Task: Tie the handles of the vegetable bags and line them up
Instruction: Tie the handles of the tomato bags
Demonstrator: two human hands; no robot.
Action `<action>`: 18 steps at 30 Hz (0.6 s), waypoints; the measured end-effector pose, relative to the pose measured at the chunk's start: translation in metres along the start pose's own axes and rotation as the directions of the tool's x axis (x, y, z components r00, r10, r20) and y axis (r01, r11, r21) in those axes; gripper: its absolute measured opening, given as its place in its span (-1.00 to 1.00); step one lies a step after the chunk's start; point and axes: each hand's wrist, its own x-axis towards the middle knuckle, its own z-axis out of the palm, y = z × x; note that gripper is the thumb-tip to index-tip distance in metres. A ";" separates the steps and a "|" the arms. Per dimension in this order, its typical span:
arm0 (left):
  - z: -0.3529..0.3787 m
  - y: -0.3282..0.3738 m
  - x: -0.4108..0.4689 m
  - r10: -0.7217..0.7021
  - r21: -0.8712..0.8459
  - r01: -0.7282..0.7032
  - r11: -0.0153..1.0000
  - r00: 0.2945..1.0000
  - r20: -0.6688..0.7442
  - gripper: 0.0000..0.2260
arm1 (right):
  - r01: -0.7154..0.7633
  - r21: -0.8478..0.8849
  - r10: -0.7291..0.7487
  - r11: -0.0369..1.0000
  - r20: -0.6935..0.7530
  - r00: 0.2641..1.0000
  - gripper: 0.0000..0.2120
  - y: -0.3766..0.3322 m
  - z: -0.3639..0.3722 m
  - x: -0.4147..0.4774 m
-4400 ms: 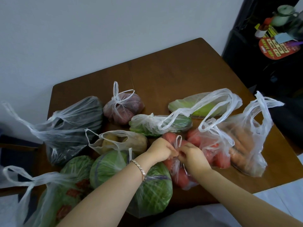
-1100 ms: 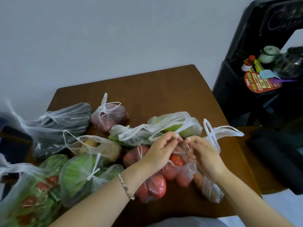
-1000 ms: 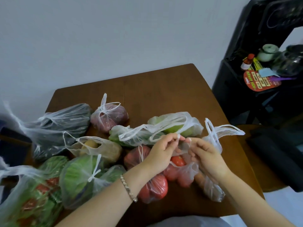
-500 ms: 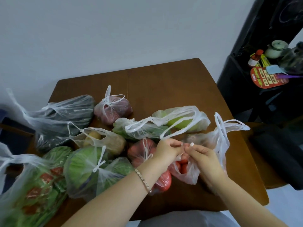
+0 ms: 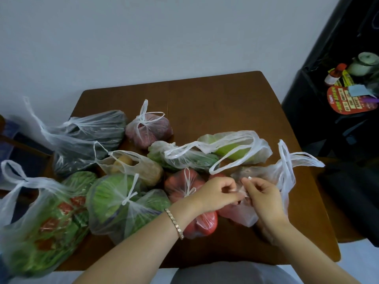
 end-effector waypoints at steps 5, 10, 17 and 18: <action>0.003 -0.003 0.002 0.065 0.069 -0.054 0.996 0.984 -0.164 -0.71 | 0.038 -0.159 -0.032 0.987 0.044 0.999 -0.81 -0.003 0.004 0.005; 0.001 -0.007 0.011 0.044 -0.017 -0.050 0.999 0.958 -0.283 -0.69 | 0.149 -0.225 -0.087 0.963 0.264 0.961 -0.74 -0.007 -0.001 0.002; -0.002 -0.003 0.011 -0.061 -0.173 0.022 0.985 0.972 -0.225 -0.86 | 0.044 0.215 -0.095 0.976 0.233 0.968 -0.67 -0.006 -0.008 -0.002; -0.004 -0.002 0.011 -0.102 -0.252 0.051 0.966 0.976 -0.192 -0.86 | 0.076 0.172 -0.109 0.982 0.197 0.974 -0.68 -0.006 -0.007 -0.002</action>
